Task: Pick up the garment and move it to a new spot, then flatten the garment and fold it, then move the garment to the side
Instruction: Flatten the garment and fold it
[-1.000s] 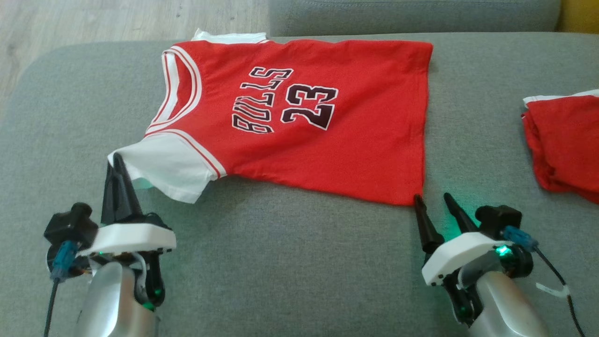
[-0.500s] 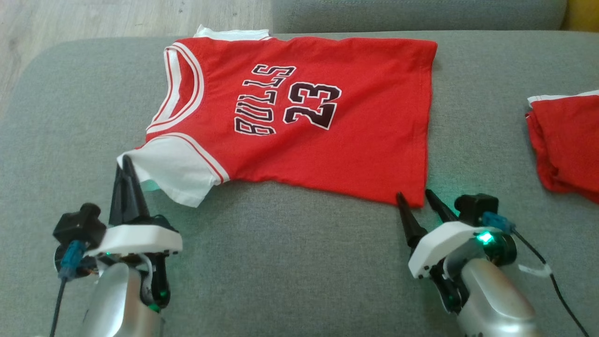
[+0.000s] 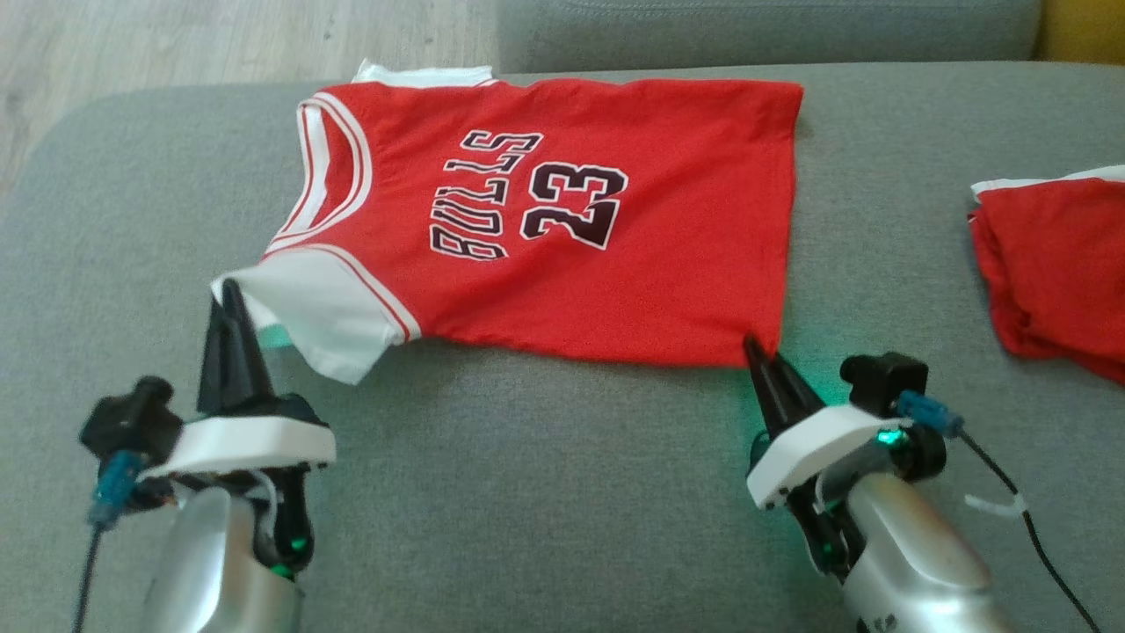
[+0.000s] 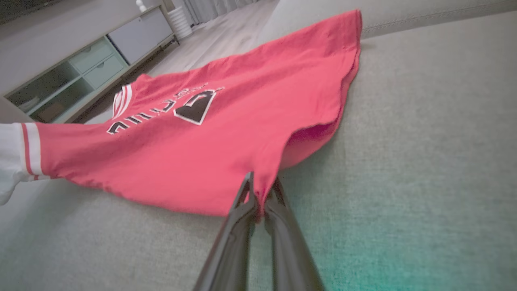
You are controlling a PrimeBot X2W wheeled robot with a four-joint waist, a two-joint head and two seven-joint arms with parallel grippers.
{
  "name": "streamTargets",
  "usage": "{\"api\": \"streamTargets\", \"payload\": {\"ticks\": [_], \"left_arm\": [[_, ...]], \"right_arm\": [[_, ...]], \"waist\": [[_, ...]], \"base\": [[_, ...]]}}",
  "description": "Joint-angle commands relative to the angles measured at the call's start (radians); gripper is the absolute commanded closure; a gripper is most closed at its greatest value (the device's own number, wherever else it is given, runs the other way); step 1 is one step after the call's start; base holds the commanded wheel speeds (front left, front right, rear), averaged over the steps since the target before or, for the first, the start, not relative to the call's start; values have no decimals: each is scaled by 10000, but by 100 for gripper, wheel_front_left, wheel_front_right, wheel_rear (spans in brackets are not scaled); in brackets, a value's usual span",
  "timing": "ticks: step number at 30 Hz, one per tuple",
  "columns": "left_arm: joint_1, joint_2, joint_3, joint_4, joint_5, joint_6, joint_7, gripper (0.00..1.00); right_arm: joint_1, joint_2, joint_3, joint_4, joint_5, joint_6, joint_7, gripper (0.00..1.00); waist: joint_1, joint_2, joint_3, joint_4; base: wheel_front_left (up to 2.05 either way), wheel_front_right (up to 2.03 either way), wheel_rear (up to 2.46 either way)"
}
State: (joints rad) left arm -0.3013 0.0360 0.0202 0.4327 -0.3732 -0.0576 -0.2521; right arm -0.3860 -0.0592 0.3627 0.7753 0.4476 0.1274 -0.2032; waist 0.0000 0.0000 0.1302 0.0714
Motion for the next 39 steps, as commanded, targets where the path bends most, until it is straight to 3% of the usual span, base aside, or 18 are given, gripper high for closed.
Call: {"api": "streamTargets", "payload": {"ticks": [1,9,19,23,27,30,34,39], "left_arm": [[-350,144,355,-440,-53,-54,-97,100],[-537,143,600,-2313,-788,-562,-97,100],[-938,143,999,-6019,-1811,-705,-97,100],[-998,145,1081,-7657,-2189,-564,-29,100],[-1220,148,1120,-8769,-2401,-79,604,100],[-1577,335,1116,-8914,-2376,258,1233,100],[-2328,604,1051,-7851,-2500,650,2227,100],[-3796,1198,1020,-5951,-2356,536,2503,100]], "right_arm": [[-427,89,176,-377,12,33,-173,100],[-678,-483,-380,-2454,-190,33,-543,100],[-474,-1878,-1139,-6182,-348,33,-305,100],[-185,-2151,-1744,-7867,-432,33,328,100],[56,-2059,-2451,-9282,-634,33,1195,100],[95,-1823,-2853,-9934,-819,33,1887,100],[-329,-1578,-3140,-9910,-1001,33,2803,100],[-1721,-1568,-2995,-8790,-800,33,3265,100]], "waist": [[0,0,-59,-53],[0,0,-569,-324],[0,0,-1400,-764],[0,0,-1557,-948],[0,0,-1531,-1092],[0,0,-1379,-1142],[0,0,-750,-1138],[0,0,292,-1086]], "base": [[0,0,0],[0,0,0],[0,0,0],[0,0,0],[0,0,0],[0,0,0],[0,0,0],[0,0,0]]}}
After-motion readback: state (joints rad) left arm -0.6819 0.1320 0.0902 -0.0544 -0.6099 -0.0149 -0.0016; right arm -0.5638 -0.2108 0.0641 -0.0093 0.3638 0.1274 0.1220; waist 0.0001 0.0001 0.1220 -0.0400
